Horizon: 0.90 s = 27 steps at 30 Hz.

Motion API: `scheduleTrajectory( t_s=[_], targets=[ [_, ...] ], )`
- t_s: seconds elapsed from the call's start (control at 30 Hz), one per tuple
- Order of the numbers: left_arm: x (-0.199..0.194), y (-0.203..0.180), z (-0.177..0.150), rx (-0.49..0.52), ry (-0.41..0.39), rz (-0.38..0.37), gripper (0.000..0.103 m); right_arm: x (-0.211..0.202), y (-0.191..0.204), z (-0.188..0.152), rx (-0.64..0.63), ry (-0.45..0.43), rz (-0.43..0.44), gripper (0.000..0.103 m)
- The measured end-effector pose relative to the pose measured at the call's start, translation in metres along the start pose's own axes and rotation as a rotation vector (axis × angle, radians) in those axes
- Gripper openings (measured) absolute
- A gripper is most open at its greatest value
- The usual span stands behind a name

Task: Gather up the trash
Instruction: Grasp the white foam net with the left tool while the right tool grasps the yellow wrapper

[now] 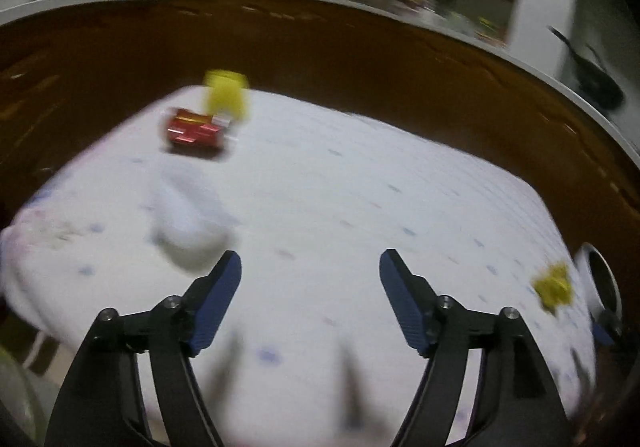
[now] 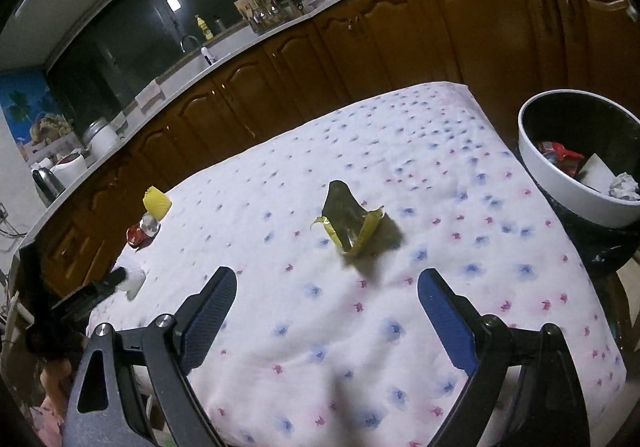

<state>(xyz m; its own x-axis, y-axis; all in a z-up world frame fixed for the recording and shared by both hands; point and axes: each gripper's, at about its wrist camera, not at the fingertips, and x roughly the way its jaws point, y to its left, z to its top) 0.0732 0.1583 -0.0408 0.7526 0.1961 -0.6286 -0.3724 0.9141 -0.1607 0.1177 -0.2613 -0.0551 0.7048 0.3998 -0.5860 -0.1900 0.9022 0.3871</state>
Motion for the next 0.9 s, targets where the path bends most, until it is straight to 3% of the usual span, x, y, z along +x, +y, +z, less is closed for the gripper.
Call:
scheduleTrajectory(
  t_s=[0.2,0.43,0.47,0.53,0.6,0.7,0.8,0.83,0.87,0.9],
  targets=[
    [0.028,0.047,0.023,-0.071,-0.003,0.147,0.076,0.005,0.006,0.004,-0.013,0.000,0.002,0.093],
    [0.087,0.064,0.031,-0.067,0.112,0.189,0.073,0.023,0.005,0.016,-0.020,0.014,-0.024,0.093],
    [0.087,0.063,0.029,-0.066,0.118,0.187,0.068,0.026,0.005,0.016,-0.023,0.018,-0.030,0.093],
    [0.087,0.057,0.028,-0.037,0.112,0.171,0.036,0.032,0.003,0.018,-0.019,0.024,-0.040,0.093],
    [0.084,0.050,0.028,-0.023,0.114,0.127,0.022,0.036,0.002,0.020,-0.017,0.023,-0.040,0.093],
    [0.073,0.027,0.029,0.006,0.095,0.033,0.019,0.046,0.007,0.023,-0.044,0.028,-0.053,0.089],
    [0.054,-0.009,0.026,0.052,0.076,-0.084,0.019,0.060,0.010,0.024,-0.062,0.068,-0.060,0.067],
    [0.049,-0.020,0.025,0.066,0.077,-0.120,0.019,0.064,0.010,0.024,-0.065,0.077,-0.066,0.052],
    [0.043,-0.038,0.021,0.092,0.079,-0.169,0.019,0.066,0.010,0.023,-0.070,0.083,-0.073,0.031],
    [0.041,-0.048,0.019,0.106,0.085,-0.197,0.019,0.067,0.009,0.022,-0.072,0.084,-0.072,0.022]
  ],
)
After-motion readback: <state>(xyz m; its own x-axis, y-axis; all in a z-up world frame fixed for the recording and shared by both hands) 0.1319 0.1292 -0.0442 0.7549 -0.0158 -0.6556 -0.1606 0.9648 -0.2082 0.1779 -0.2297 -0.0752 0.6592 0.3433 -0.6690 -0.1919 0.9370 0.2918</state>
